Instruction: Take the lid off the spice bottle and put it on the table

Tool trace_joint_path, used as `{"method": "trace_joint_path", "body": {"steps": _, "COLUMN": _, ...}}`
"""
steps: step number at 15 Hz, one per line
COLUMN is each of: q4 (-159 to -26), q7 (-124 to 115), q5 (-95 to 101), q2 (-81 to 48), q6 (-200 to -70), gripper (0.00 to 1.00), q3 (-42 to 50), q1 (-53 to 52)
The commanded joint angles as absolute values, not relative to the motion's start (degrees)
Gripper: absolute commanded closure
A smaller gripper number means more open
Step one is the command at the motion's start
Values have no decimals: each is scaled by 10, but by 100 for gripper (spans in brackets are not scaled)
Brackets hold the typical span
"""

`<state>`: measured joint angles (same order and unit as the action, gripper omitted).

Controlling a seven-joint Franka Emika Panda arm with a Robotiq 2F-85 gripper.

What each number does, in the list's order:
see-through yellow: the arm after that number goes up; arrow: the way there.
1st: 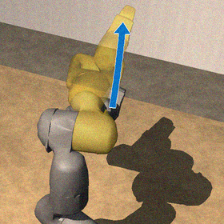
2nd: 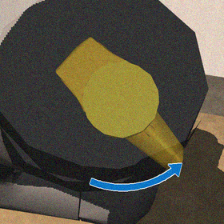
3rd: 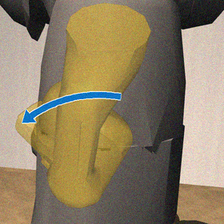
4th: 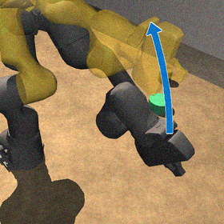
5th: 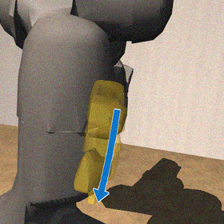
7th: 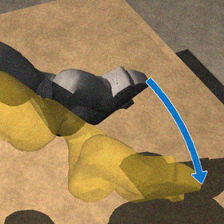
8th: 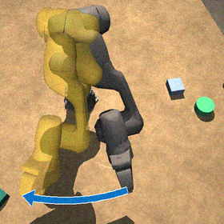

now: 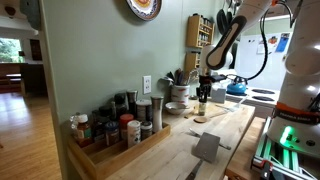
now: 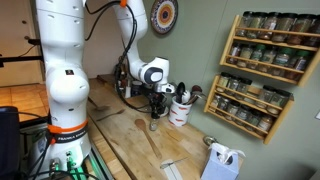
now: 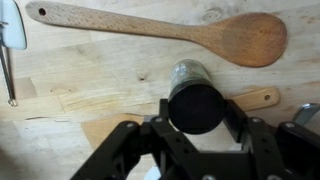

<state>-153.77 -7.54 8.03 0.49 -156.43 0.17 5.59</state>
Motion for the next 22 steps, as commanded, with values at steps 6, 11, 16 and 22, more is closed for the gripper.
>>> {"method": "trace_joint_path", "body": {"steps": 6, "q4": -1534, "q7": -71, "q5": 88, "q2": 13, "q6": -1552, "gripper": 69, "q3": 17, "q1": 46}}
{"method": "trace_joint_path", "body": {"steps": 11, "q4": -1541, "q7": -67, "q5": 85, "q2": 43, "q6": -1539, "gripper": 69, "q3": 13, "q1": 42}}
{"method": "trace_joint_path", "body": {"steps": 16, "q4": -1550, "q7": -78, "q5": 91, "q2": 84, "q6": -1489, "gripper": 69, "q3": 15, "q1": 49}}
{"method": "trace_joint_path", "body": {"steps": 22, "q4": -1571, "q7": -53, "q5": 63, "q2": 130, "q6": -1485, "gripper": 69, "q3": 63, "q1": 87}}
